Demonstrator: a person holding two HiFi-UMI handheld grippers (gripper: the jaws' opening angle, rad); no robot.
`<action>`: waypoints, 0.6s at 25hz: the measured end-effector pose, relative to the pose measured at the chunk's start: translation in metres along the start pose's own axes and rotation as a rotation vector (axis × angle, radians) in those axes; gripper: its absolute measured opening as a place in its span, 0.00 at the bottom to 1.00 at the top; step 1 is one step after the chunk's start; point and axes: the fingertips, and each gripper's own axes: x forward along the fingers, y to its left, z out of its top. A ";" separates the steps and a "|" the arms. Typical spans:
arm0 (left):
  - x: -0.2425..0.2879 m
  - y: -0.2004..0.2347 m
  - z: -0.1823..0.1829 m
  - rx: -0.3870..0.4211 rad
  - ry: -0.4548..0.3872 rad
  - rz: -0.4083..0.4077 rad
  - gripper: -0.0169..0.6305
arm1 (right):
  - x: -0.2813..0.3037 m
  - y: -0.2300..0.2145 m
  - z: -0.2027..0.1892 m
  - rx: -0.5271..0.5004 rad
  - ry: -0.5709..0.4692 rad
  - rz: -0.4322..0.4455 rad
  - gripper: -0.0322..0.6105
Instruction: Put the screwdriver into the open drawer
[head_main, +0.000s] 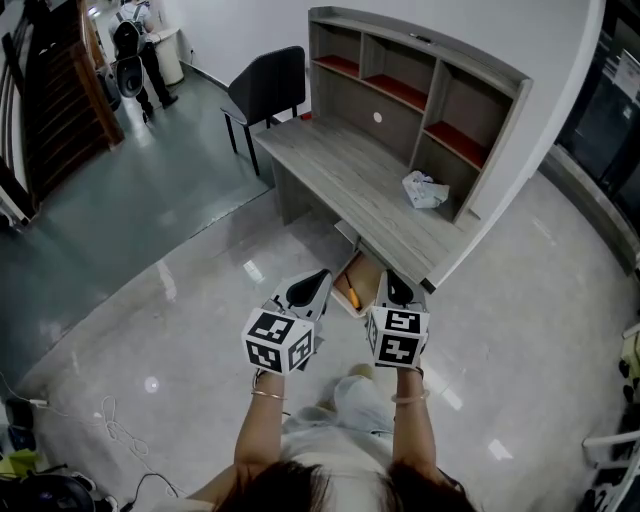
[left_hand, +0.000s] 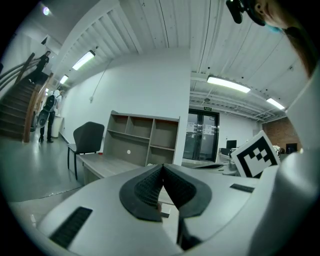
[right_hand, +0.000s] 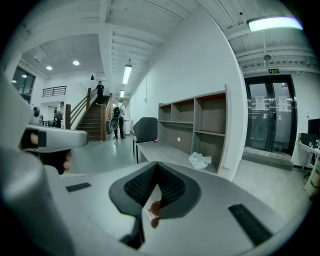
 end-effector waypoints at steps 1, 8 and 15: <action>0.000 -0.002 0.001 0.004 -0.001 -0.007 0.05 | -0.002 -0.001 0.003 0.002 -0.008 0.000 0.09; 0.005 -0.009 0.011 0.038 -0.008 -0.016 0.05 | -0.008 -0.005 0.017 0.007 -0.053 0.001 0.09; 0.006 -0.017 0.018 0.051 -0.018 0.013 0.05 | -0.022 -0.006 0.018 -0.005 -0.068 0.052 0.09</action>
